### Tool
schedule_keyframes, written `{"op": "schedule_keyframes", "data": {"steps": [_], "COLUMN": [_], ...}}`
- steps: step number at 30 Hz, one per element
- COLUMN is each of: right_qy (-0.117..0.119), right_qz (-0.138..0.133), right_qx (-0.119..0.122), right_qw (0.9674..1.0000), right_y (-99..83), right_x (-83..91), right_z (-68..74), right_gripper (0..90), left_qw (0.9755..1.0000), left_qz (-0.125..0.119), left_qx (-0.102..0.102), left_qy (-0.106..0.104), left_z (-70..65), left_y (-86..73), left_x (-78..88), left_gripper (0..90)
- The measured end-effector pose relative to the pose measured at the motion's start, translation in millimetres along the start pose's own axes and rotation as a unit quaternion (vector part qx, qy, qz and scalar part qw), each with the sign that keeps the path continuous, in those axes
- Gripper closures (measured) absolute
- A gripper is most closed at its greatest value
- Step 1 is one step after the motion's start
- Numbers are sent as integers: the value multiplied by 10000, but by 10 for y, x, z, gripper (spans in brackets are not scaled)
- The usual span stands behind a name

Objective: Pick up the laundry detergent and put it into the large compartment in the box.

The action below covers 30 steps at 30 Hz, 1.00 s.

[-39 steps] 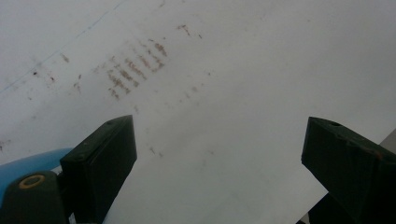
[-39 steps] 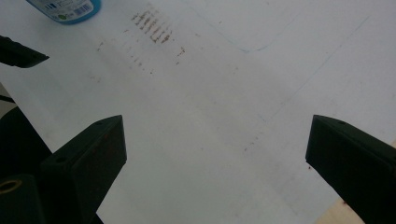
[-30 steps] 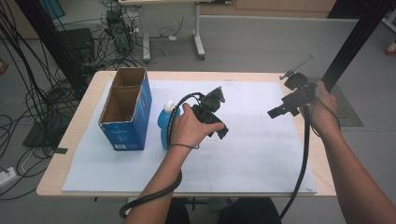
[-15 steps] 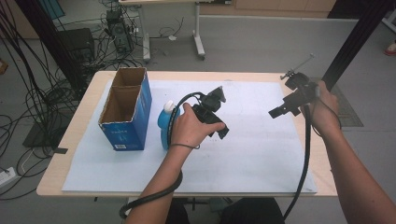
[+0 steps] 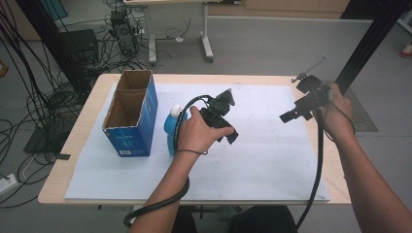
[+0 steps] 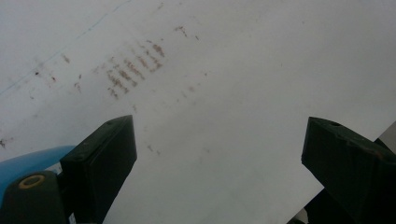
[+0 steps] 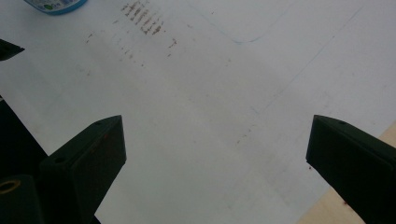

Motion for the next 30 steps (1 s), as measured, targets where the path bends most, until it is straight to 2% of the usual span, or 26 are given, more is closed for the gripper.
{"op": "schedule_keyframes", "data": {"steps": [13, 15, 21, 28, 30], "right_qy": [-56, -60, -72, -73, -78], "right_qz": [34, 18, 37, 66, 71], "right_qx": [29, 33, 50, 94, 100], "right_qw": [10000, 10000, 10000, 9999, 9999], "right_y": [4, 7, 10, 29, 34], "right_x": [2, 5, 3, -14, -14], "right_z": [4, 9, 21, 60, 66], "right_gripper": [45, 44, 45, 45, 44], "left_qw": [9997, 9994, 9992, 9984, 9984], "left_qz": [-178, -221, -262, -337, -338], "left_qx": [-137, -170, -184, -168, -158], "left_qy": [127, 183, 239, 414, 431], "left_z": [-29, -22, -9, 34, 39], "left_y": [90, 110, 130, 115, 111], "left_x": [431, 546, 721, 993, 1021], "left_gripper": [99, 97, 89, 85, 85]}}
Point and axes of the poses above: each handheld gripper's, and its own axes: x roughly backward along the jaws, y roughly out of its top, z roughly to its left, the point moved 5 cm from there along -x, roughly forward along the jaws, and after that the axes turned 15 degrees about -x, right-handed, at the moved point
